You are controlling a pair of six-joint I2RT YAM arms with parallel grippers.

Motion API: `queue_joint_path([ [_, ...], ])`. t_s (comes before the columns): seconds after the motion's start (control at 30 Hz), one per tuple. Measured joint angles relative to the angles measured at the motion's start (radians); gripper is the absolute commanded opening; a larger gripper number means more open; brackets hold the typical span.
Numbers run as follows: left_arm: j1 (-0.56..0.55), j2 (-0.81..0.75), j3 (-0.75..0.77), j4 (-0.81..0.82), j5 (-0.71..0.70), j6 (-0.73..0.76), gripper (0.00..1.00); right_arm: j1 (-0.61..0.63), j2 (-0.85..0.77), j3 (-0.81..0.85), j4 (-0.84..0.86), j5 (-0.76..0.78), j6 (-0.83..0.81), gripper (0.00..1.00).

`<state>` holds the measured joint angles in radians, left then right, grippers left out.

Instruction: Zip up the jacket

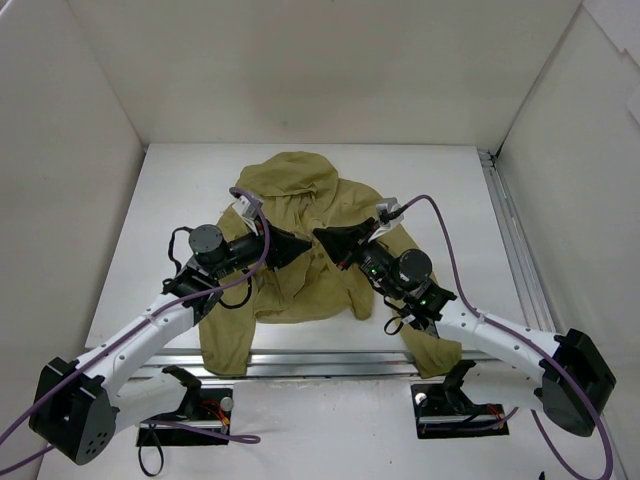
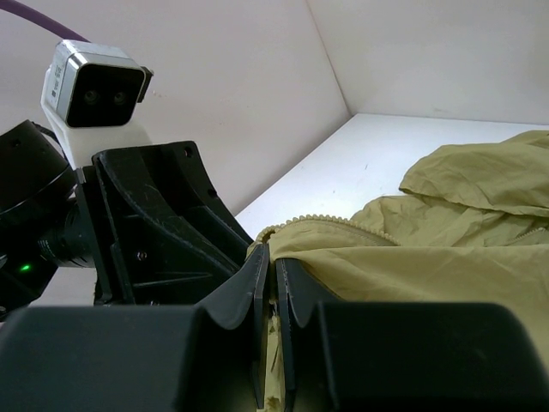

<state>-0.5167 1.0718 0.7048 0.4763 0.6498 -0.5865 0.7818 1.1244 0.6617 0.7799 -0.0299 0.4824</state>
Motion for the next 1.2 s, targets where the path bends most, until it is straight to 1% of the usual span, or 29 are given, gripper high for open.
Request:
queue_joint_path([
  [0.17,0.0,0.0,-0.006,0.023,0.0,-0.013,0.19,0.0,0.0,0.0,-0.002,-0.002,0.001,0.0],
  [0.27,0.0,0.0,-0.012,0.031,0.0,-0.02,0.12,0.0,0.003,0.0,-0.002,-0.003,0.003,0.0],
  [0.33,0.0,0.0,-0.014,0.038,0.0,-0.024,0.04,0.001,0.005,0.0,-0.002,-0.003,0.005,0.0],
  [0.4,0.0,0.0,-0.015,0.045,0.0,-0.027,0.0,0.002,0.006,0.0,-0.002,-0.003,0.007,0.0],
  [0.73,0.001,0.0,-0.034,0.074,0.01,-0.031,0.0,0.003,0.016,0.0,-0.001,-0.004,0.014,0.0],
  [1.0,0.004,0.026,-0.033,0.103,0.085,-0.032,0.0,0.002,0.032,0.029,-0.011,-0.039,0.014,0.0],
  [1.2,0.008,0.041,-0.033,0.105,0.104,-0.032,0.0,0.002,0.05,0.035,-0.016,-0.04,0.014,0.0],
])
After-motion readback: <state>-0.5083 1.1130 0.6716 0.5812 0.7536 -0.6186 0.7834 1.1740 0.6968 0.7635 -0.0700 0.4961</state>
